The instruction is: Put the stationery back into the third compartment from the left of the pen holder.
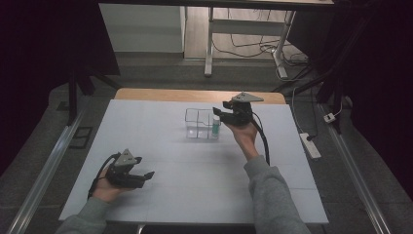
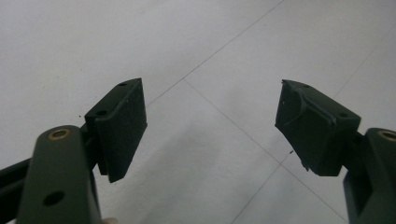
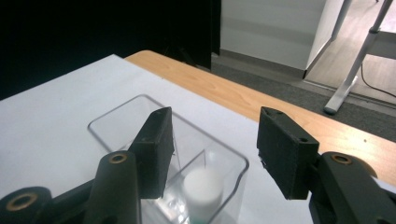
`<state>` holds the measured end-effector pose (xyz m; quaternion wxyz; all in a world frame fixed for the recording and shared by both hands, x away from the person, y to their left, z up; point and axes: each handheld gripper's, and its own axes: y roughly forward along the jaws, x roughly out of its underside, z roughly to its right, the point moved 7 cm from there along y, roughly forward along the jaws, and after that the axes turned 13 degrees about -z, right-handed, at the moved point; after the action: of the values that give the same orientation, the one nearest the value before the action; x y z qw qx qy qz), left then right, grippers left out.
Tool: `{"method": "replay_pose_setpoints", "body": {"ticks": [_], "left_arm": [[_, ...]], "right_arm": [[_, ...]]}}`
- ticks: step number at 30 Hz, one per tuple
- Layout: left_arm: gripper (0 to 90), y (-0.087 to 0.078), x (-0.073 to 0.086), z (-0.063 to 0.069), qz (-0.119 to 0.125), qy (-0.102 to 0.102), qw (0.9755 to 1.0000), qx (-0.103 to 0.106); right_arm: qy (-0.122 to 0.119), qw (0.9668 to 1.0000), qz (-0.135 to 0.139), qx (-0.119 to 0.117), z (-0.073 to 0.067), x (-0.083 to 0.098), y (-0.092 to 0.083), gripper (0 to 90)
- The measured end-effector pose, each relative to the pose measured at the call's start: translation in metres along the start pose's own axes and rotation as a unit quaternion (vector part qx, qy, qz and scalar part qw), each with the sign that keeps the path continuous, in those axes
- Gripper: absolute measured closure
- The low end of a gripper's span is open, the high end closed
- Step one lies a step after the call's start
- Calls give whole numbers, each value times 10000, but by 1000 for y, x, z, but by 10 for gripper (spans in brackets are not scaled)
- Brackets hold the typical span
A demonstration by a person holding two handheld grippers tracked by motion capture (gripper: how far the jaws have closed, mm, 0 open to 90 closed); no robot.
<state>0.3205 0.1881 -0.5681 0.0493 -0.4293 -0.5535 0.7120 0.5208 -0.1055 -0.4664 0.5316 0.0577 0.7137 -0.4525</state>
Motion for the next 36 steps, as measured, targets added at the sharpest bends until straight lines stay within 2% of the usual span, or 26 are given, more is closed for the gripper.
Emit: {"method": "replay_pose_setpoints", "body": {"ticks": [5,18,20,25,36], "left_arm": [[245,0,0,0,-4,-12,10000,-8],[243,1,1,0,-37,-19,10000,-19],[243,1,1,0,-26,-20,10000,-19],[243,0,2,-2,4,-72,10000,-21],[241,-1,2,-1,-7,-74,10000,-43]], "right_arm": [[-82,9999,-151,-2,1,13,-9,446],[-26,9995,-271,-170,4,48,-33,437],[-79,9993,-327,-173,3,54,-38,435],[-235,9985,-475,-122,1,74,-52,428],[-244,9961,-845,-92,6,125,-84,403]]}}
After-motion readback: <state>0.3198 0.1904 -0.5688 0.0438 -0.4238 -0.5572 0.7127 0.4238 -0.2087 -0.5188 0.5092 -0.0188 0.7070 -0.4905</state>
